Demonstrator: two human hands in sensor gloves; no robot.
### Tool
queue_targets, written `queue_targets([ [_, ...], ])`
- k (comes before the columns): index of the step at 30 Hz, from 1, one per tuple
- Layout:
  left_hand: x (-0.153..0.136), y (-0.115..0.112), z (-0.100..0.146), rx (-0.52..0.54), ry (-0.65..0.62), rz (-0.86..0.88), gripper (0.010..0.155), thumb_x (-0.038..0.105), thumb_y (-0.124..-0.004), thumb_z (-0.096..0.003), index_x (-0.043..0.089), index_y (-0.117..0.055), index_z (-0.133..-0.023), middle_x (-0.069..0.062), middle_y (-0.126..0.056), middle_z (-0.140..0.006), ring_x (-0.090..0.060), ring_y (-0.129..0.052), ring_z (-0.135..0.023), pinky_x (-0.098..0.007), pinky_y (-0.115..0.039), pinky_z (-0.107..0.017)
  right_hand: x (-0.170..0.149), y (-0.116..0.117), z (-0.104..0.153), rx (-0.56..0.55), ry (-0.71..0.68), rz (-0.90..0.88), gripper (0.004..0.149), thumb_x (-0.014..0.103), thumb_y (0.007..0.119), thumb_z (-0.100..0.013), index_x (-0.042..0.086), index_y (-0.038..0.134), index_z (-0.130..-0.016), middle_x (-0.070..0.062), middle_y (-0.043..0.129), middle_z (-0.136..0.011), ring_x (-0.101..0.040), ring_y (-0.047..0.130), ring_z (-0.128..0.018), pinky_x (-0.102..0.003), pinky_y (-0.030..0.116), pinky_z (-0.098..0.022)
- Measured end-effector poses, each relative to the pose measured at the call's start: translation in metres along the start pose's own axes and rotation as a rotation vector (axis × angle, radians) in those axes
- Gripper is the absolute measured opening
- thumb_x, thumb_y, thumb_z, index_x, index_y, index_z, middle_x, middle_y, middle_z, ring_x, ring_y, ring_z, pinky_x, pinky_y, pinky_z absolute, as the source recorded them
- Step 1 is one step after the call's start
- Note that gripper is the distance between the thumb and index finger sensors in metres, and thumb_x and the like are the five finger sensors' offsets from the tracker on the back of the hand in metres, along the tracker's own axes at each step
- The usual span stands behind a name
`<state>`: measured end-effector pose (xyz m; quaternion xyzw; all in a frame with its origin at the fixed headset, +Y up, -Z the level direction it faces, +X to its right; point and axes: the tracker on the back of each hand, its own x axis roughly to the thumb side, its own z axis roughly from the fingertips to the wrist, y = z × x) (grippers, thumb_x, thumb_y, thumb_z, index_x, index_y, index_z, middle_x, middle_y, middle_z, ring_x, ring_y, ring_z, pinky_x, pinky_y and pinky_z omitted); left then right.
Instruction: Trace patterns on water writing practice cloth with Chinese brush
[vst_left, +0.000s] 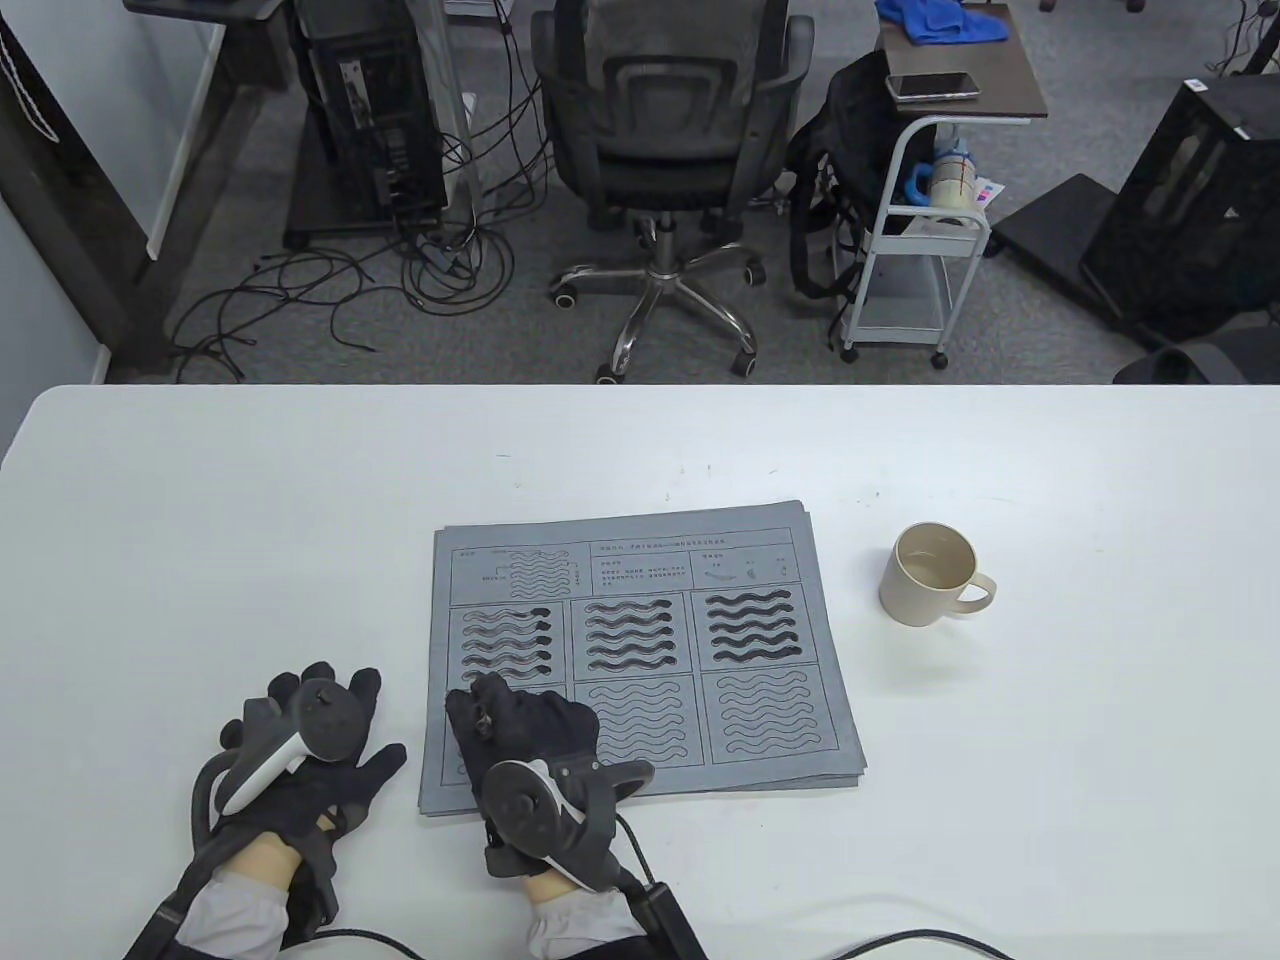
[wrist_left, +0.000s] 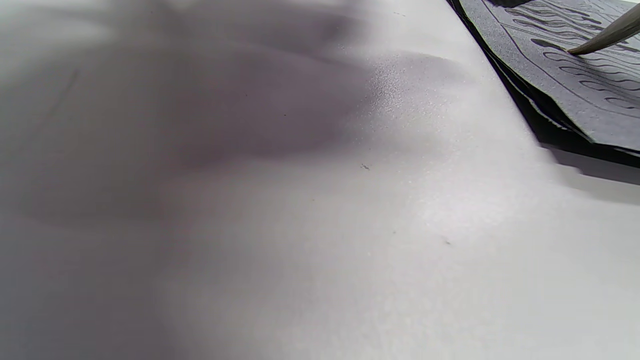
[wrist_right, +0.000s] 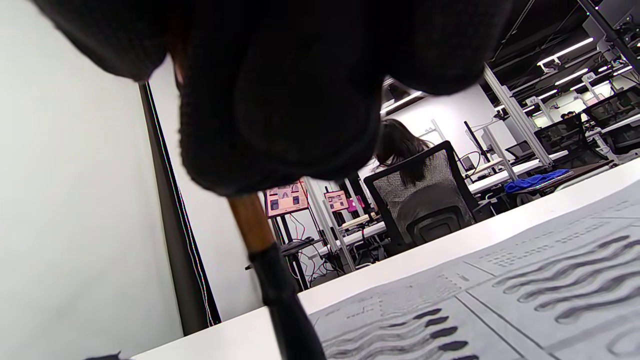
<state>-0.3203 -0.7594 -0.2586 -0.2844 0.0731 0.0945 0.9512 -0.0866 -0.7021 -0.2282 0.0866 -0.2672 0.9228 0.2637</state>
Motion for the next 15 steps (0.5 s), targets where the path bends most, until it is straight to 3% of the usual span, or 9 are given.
queue_targets([
  [15, -0.0002, 0.0, -0.0001, -0.005, 0.0, 0.004, 0.078, 0.065, -0.052, -0.0536, 0.044, 0.002, -0.106, -0.006, 0.011, -0.116, -0.035, 0.014, -0.101, -0.076, -0.004, -0.067, -0.001, -0.0005, -0.0004, -0.008, -0.005, 0.011, 0.039, 0.045, 0.081, -0.051, 0.013, 0.093, -0.07, -0.005, 0.108, -0.046, -0.018, 0.103, -0.034, -0.045, 0.081, -0.04],
])
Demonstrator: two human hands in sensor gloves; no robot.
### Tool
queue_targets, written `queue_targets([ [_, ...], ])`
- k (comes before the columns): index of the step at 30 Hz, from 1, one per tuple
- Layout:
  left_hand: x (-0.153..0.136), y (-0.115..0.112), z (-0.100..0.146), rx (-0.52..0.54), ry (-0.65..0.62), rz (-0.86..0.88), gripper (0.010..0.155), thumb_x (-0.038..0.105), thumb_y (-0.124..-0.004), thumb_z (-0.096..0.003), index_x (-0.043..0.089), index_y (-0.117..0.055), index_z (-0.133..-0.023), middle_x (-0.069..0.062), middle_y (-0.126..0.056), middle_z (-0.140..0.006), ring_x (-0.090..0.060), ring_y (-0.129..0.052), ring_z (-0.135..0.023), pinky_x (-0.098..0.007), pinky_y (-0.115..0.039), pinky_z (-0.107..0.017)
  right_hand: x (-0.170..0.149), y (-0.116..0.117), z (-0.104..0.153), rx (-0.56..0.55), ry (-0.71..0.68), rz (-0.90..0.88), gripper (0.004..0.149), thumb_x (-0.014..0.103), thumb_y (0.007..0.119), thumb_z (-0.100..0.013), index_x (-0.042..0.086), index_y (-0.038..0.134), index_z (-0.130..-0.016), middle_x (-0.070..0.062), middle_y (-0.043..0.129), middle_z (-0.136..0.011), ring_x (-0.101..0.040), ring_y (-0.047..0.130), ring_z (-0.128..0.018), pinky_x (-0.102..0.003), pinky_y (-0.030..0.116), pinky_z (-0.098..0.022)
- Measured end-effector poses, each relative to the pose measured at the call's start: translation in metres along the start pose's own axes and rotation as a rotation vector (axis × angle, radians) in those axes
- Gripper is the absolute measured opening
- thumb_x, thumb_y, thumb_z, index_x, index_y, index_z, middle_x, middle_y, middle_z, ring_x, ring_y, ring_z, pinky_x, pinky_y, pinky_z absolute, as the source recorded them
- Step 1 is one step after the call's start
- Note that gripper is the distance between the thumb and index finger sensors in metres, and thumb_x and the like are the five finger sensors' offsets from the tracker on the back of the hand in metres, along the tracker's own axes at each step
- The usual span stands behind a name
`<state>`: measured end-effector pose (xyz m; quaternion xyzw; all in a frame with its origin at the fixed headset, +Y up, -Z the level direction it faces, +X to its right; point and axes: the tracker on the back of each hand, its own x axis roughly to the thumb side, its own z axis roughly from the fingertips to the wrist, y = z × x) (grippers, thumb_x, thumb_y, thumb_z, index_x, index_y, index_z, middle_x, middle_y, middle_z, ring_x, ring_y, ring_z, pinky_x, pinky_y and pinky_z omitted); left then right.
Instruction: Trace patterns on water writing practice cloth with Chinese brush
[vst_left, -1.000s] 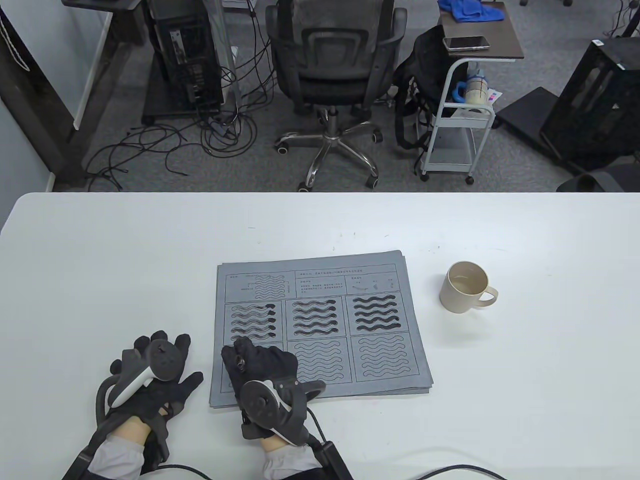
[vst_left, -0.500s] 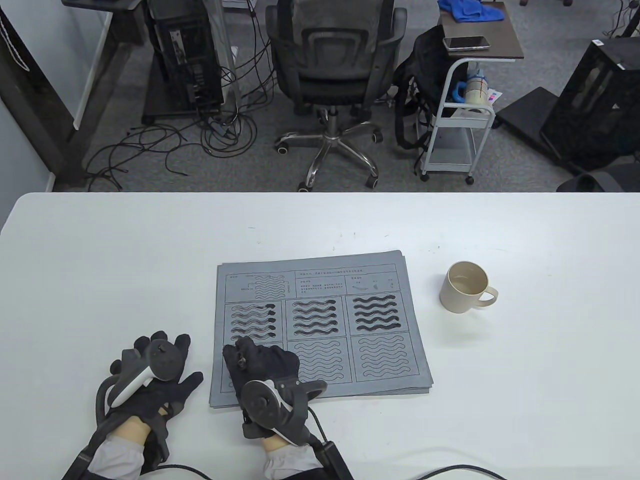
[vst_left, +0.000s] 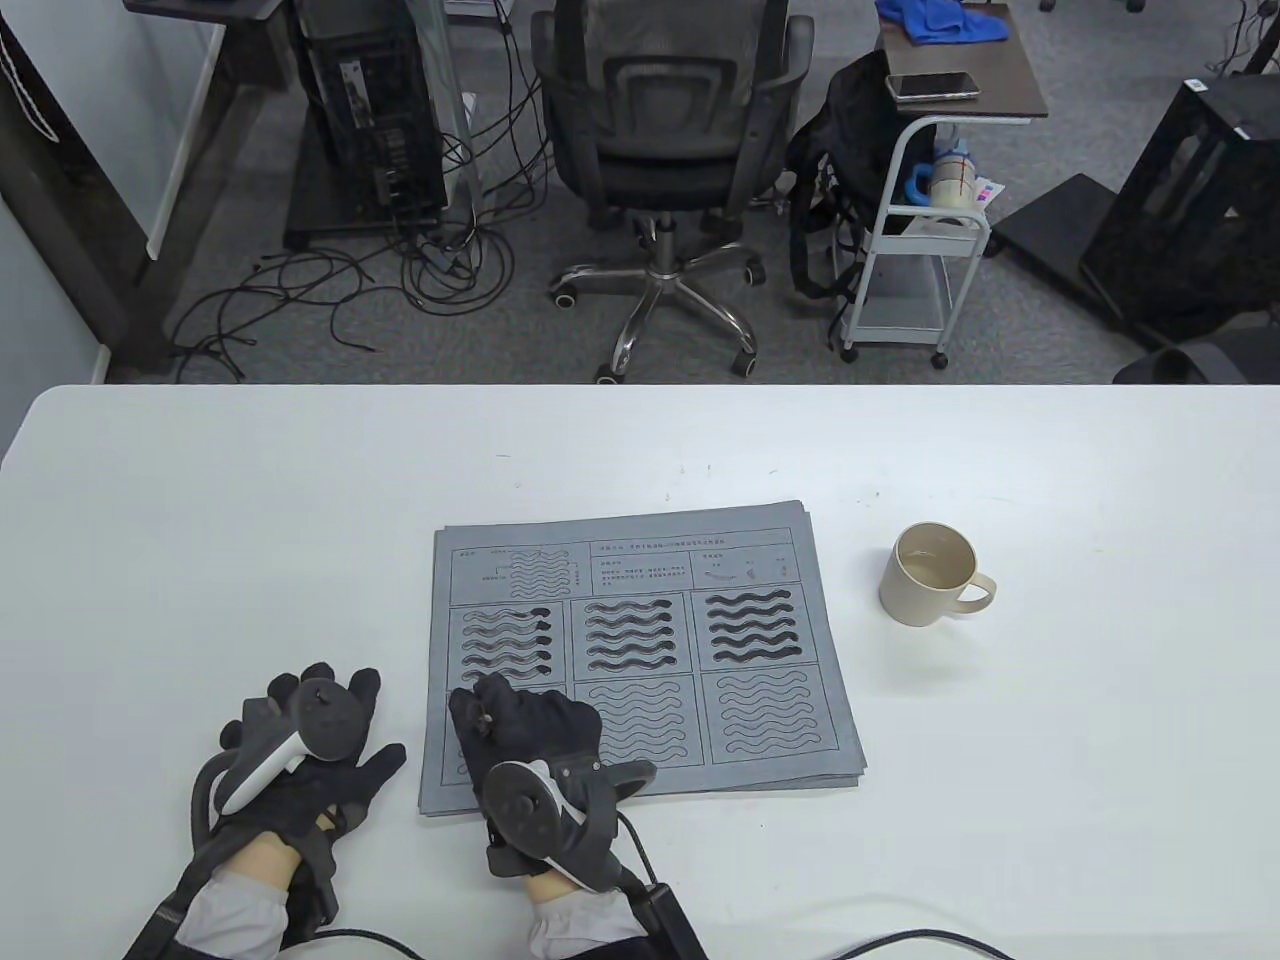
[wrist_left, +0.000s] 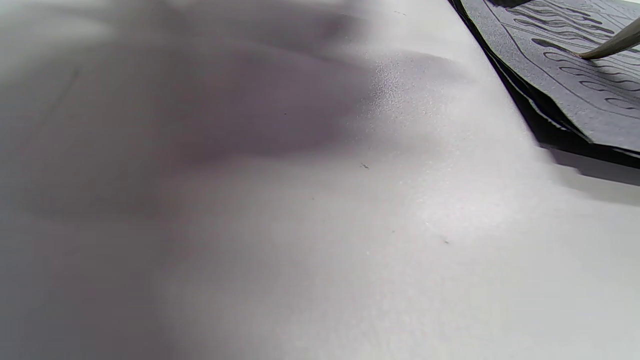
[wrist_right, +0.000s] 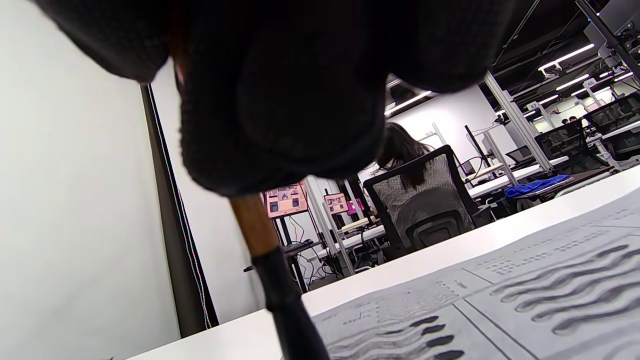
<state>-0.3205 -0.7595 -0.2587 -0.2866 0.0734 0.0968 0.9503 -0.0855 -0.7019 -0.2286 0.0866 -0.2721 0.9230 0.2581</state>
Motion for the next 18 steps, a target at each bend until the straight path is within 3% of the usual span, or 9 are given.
queue_targets([
  [18, -0.0001, 0.0001, -0.0001, 0.0, 0.0, 0.001, 0.078, 0.065, -0.052, -0.0535, 0.044, 0.002, -0.106, -0.006, 0.011, -0.116, -0.035, 0.013, -0.101, -0.076, -0.004, -0.067, -0.0018, -0.0011, -0.0001, -0.012, 0.0, 0.02, 0.039, 0.045, 0.081, -0.052, 0.013, 0.093, -0.07, -0.005, 0.108, -0.046, -0.019, 0.103, -0.034, -0.045, 0.081, -0.04],
])
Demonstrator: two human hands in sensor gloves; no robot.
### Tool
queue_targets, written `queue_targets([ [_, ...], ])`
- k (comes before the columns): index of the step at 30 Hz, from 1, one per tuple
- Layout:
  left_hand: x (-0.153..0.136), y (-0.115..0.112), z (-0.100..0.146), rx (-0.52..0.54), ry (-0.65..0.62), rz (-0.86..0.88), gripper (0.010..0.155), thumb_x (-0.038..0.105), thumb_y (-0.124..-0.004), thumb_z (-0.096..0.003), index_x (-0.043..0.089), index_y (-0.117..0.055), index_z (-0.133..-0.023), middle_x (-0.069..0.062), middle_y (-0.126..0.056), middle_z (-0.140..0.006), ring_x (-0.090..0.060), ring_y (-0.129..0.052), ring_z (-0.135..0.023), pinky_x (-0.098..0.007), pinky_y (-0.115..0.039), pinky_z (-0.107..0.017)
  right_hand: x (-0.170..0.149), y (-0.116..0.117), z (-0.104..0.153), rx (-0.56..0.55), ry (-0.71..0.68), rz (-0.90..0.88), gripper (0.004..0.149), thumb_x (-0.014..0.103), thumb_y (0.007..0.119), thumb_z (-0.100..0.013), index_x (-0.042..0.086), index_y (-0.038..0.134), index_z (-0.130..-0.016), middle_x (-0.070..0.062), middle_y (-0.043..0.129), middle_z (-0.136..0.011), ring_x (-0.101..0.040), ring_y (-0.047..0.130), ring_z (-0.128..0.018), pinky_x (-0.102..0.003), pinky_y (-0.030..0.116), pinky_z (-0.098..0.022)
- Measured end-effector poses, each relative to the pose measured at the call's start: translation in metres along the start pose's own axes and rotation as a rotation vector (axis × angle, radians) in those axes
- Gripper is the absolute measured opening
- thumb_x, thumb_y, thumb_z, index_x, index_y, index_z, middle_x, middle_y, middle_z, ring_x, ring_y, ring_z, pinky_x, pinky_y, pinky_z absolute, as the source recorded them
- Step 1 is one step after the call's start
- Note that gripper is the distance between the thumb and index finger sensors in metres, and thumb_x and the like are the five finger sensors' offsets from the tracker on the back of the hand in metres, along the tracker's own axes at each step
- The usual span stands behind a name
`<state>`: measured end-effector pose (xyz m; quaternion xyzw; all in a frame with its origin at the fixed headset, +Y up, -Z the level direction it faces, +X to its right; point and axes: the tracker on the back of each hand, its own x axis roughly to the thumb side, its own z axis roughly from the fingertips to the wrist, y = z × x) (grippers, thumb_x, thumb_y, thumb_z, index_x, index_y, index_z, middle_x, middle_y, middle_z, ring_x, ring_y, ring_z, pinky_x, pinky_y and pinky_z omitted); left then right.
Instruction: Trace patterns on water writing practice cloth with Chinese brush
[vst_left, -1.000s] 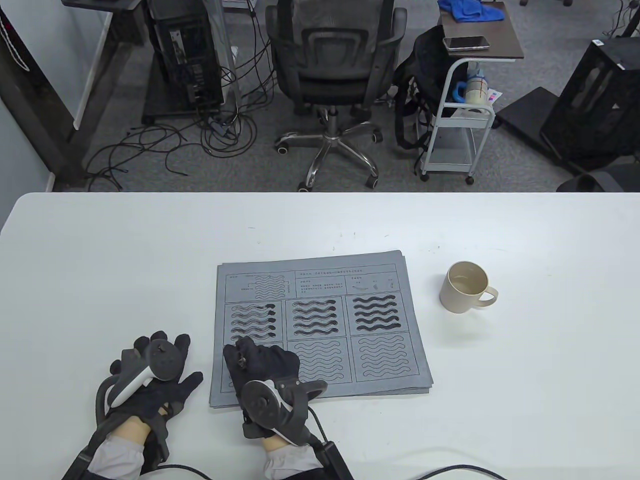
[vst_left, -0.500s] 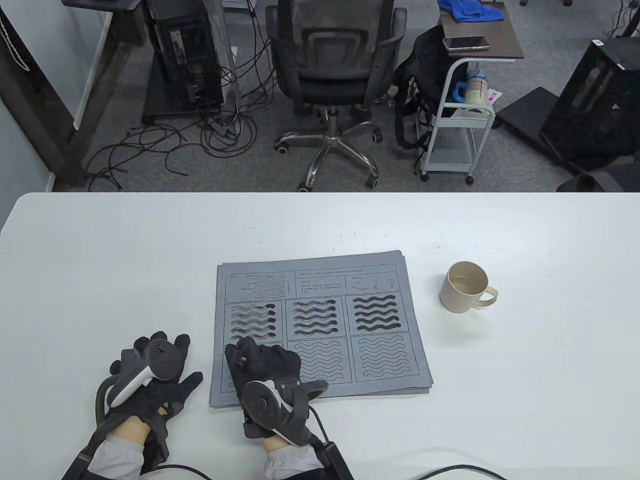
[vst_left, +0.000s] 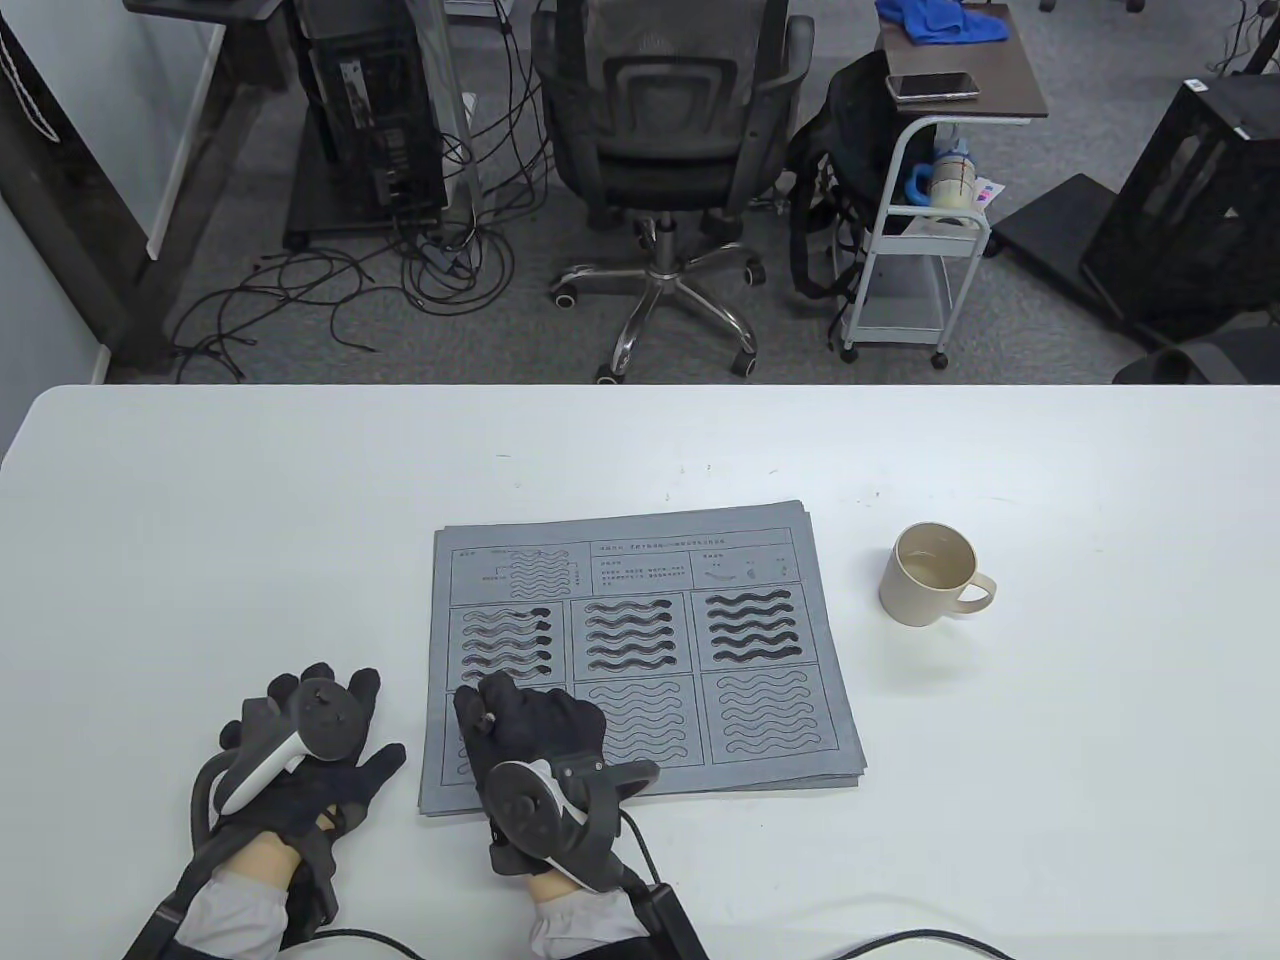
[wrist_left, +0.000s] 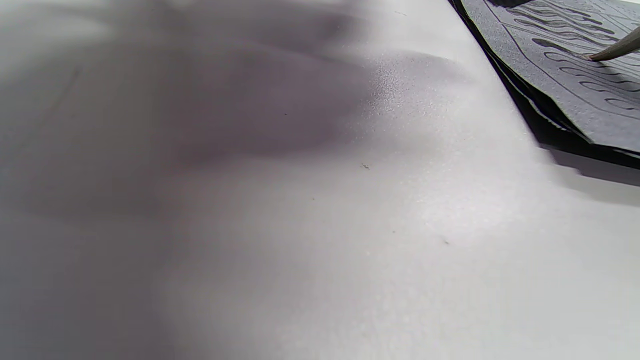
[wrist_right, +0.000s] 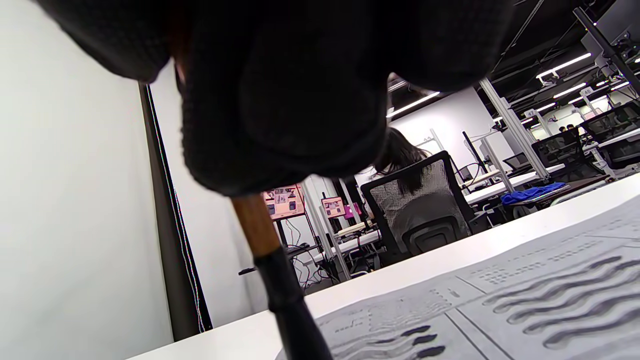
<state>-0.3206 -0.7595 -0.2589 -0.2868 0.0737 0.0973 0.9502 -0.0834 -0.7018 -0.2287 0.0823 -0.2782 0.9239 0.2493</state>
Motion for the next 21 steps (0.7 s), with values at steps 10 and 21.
queue_targets([
  [10, -0.0007, 0.0001, -0.0002, 0.0, 0.0, 0.001, 0.079, 0.065, -0.052, -0.0535, 0.044, 0.002, -0.106, -0.006, 0.008, -0.116, -0.035, 0.013, -0.101, -0.076, -0.004, -0.067, -0.0008, -0.001, -0.0002, -0.008, 0.0, 0.018, 0.039, 0.045, 0.081, -0.052, 0.013, 0.092, -0.07, -0.005, 0.108, -0.046, -0.019, 0.103, -0.034, -0.045, 0.081, -0.04],
  [21, -0.0008, 0.0, -0.0002, 0.0, 0.001, 0.001, 0.078, 0.065, -0.052, -0.0535, 0.044, 0.002, -0.106, -0.006, 0.008, -0.116, -0.035, 0.013, -0.101, -0.076, -0.004, -0.067, -0.0014, -0.0017, -0.0003, -0.015, 0.004, 0.032, 0.039, 0.045, 0.081, -0.052, 0.013, 0.093, -0.07, -0.005, 0.108, -0.046, -0.019, 0.103, -0.034, -0.046, 0.081, -0.04],
])
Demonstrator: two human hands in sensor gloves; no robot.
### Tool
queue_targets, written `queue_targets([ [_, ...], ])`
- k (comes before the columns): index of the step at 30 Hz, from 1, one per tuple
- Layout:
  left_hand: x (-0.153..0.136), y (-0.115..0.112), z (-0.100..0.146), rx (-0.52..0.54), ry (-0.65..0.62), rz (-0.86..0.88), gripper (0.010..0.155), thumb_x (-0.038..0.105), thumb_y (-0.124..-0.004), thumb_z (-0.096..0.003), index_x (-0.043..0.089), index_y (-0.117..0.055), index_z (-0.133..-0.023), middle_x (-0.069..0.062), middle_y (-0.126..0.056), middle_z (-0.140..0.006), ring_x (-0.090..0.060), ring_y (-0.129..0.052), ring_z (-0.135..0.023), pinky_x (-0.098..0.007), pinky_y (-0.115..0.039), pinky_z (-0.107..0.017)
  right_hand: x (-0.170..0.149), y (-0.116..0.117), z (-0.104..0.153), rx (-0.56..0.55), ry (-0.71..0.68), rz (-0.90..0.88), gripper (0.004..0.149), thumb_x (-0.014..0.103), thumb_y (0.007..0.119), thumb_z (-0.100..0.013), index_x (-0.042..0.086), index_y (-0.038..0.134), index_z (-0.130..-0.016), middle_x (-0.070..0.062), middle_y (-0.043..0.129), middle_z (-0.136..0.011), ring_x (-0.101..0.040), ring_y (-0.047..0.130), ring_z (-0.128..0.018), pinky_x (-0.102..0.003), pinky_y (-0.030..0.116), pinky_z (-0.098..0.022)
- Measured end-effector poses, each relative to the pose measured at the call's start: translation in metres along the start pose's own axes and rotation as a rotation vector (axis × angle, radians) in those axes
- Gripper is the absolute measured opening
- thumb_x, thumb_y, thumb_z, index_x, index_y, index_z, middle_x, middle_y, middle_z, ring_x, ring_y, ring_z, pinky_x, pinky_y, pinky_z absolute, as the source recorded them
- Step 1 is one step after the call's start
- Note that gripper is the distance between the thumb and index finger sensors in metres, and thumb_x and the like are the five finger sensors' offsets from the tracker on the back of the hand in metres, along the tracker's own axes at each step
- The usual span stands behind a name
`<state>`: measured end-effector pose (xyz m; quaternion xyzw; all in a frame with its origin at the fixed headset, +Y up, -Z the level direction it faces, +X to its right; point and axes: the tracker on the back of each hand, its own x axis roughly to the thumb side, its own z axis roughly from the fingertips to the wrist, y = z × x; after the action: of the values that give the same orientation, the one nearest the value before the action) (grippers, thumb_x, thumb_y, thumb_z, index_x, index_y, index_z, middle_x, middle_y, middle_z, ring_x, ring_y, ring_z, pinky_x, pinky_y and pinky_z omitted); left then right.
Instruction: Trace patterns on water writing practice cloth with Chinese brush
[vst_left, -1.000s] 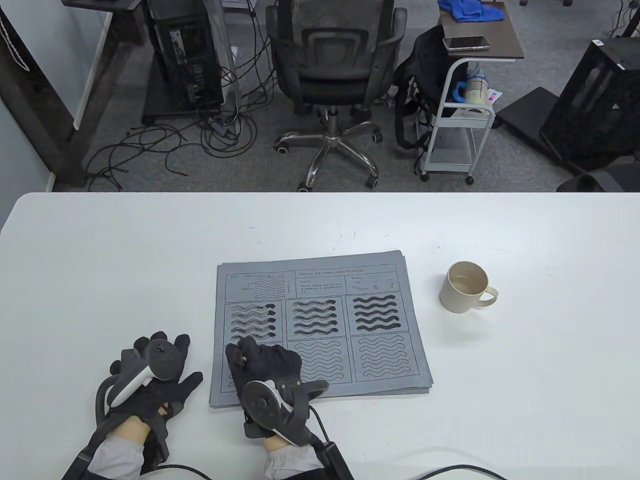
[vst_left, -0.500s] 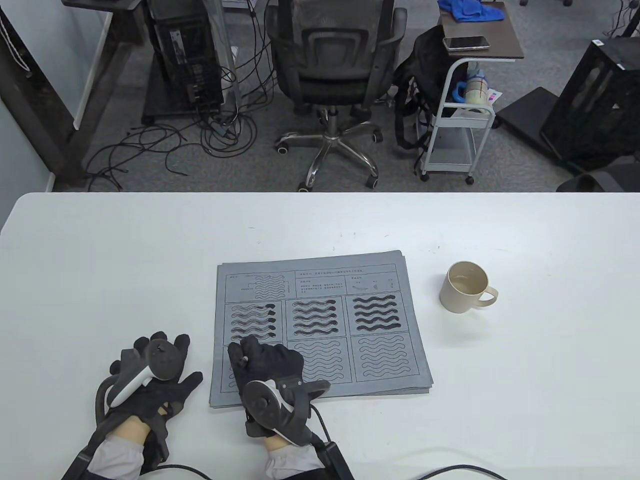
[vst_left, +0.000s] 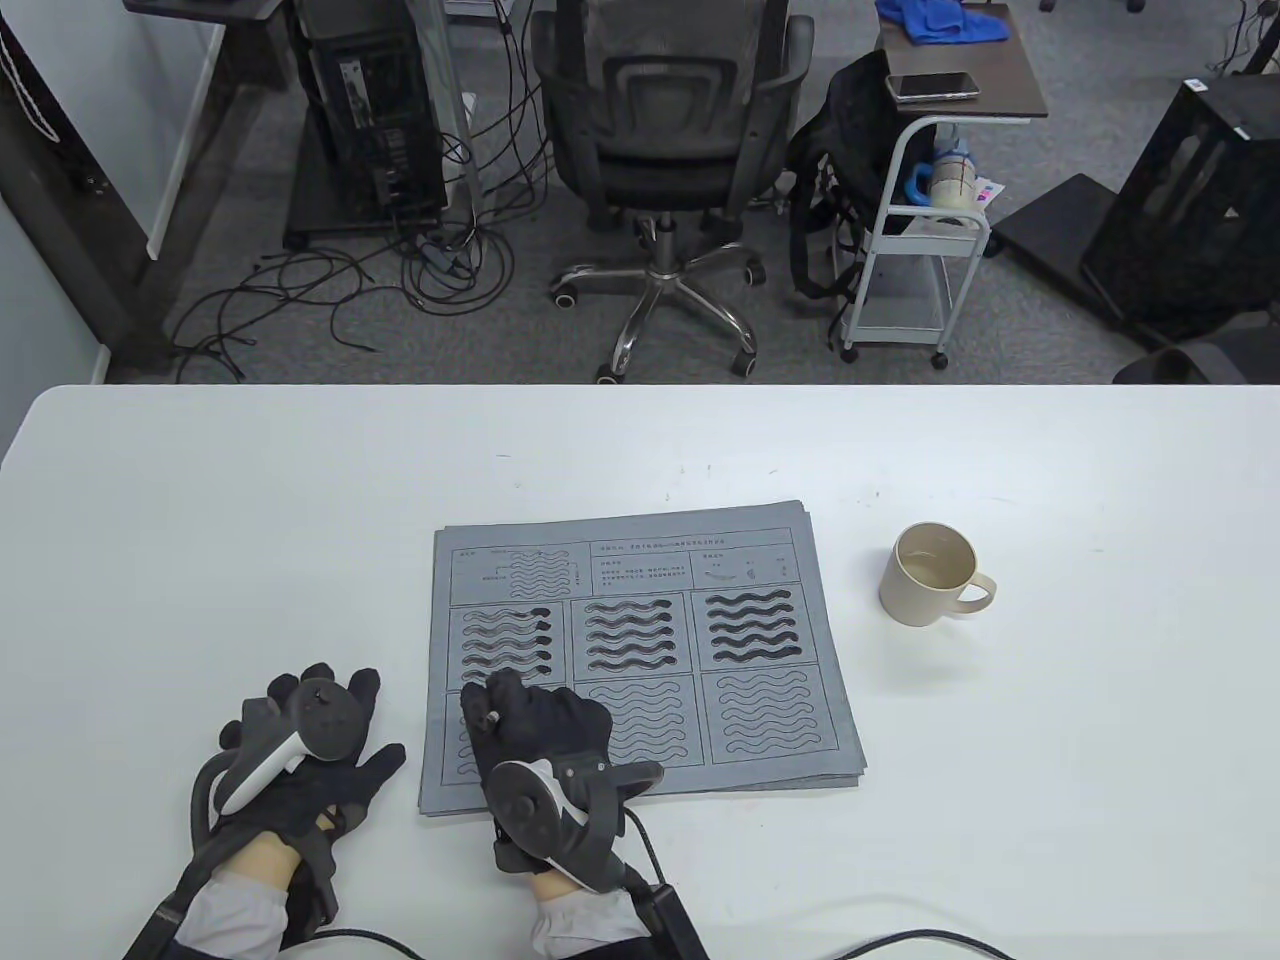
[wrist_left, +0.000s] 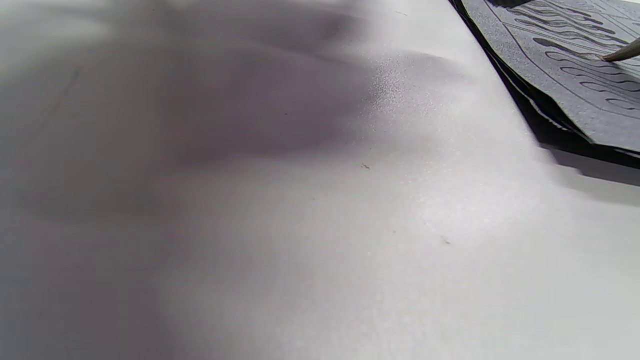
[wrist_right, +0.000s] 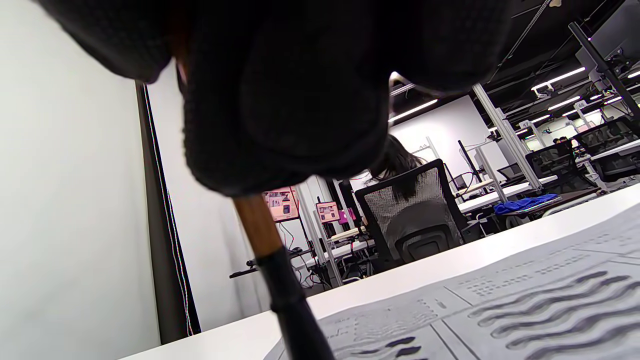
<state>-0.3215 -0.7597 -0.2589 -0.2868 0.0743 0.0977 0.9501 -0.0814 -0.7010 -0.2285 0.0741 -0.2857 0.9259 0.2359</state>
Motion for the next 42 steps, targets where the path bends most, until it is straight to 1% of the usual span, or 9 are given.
queue_targets([
  [42, -0.0006, -0.0003, -0.0005, -0.006, 0.001, 0.001, 0.078, 0.065, -0.053, -0.0534, 0.044, 0.001, -0.107, -0.006, 0.007, -0.117, -0.035, 0.012, -0.102, -0.076, -0.004, -0.067, -0.0063, -0.004, -0.0007, -0.025, 0.054, 0.021, 0.038, 0.044, 0.081, -0.052, 0.011, 0.093, -0.068, -0.006, 0.108, -0.043, -0.02, 0.102, -0.031, -0.046, 0.081, -0.038],
])
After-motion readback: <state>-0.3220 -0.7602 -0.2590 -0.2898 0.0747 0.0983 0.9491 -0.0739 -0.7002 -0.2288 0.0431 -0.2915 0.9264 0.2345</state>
